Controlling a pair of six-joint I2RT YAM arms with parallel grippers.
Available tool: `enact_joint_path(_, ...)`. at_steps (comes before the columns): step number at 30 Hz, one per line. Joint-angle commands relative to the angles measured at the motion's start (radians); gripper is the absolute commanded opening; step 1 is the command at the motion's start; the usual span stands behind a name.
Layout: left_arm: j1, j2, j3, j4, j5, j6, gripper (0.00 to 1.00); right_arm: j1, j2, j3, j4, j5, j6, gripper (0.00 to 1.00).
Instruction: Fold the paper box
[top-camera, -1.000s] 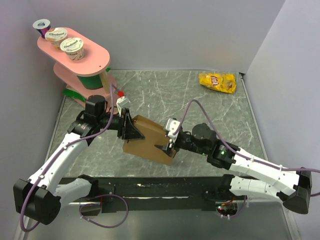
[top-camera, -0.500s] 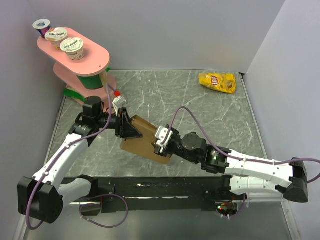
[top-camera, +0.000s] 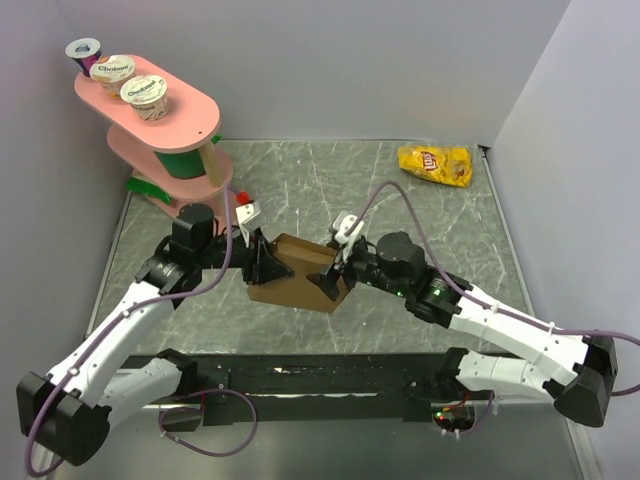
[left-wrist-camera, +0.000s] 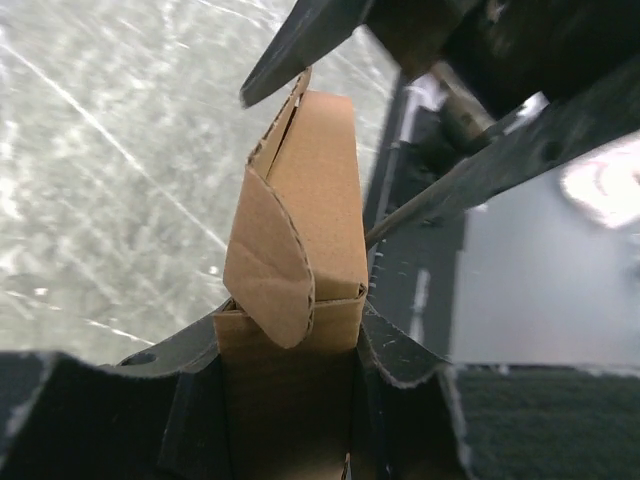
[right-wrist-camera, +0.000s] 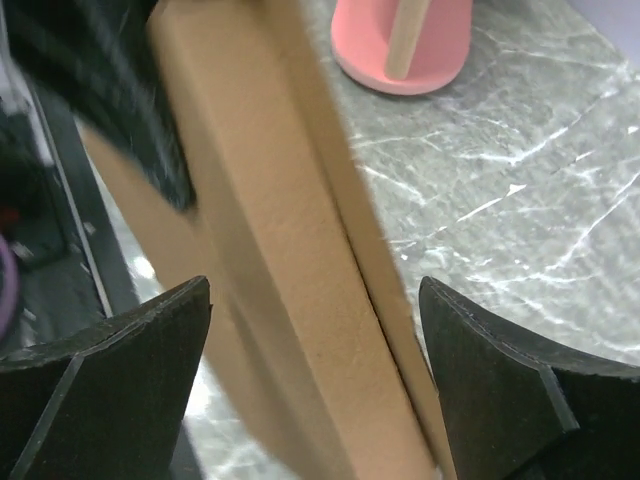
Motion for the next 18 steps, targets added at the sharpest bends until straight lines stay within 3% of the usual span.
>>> enact_joint_path(1, -0.047, -0.068, -0.048, 0.130, -0.268, 0.016, 0.01, -0.005, -0.060, 0.094, 0.009, 0.143, 0.271, 0.88)
enact_joint_path(4, -0.079, -0.089, -0.066, 0.158, -0.371, 0.021, 0.01, -0.003, -0.103, 0.078, 0.020, 0.309, 0.562, 0.84)
enact_joint_path(6, -0.102, -0.105, -0.069, 0.156, -0.444, 0.027, 0.01, -0.005, -0.132, 0.031, 0.096, 0.278, 0.640, 0.71)
enact_joint_path(10, -0.182, -0.132, -0.085, 0.161, -0.564, 0.053, 0.01, 0.008, -0.085, 0.011, 0.168, 0.246, 0.954, 0.69)
enact_joint_path(18, -0.271, -0.123, -0.089, 0.122, -0.658, 0.094, 0.01, 0.021, 0.079, 0.090, 0.262, 0.172, 1.030, 0.64)
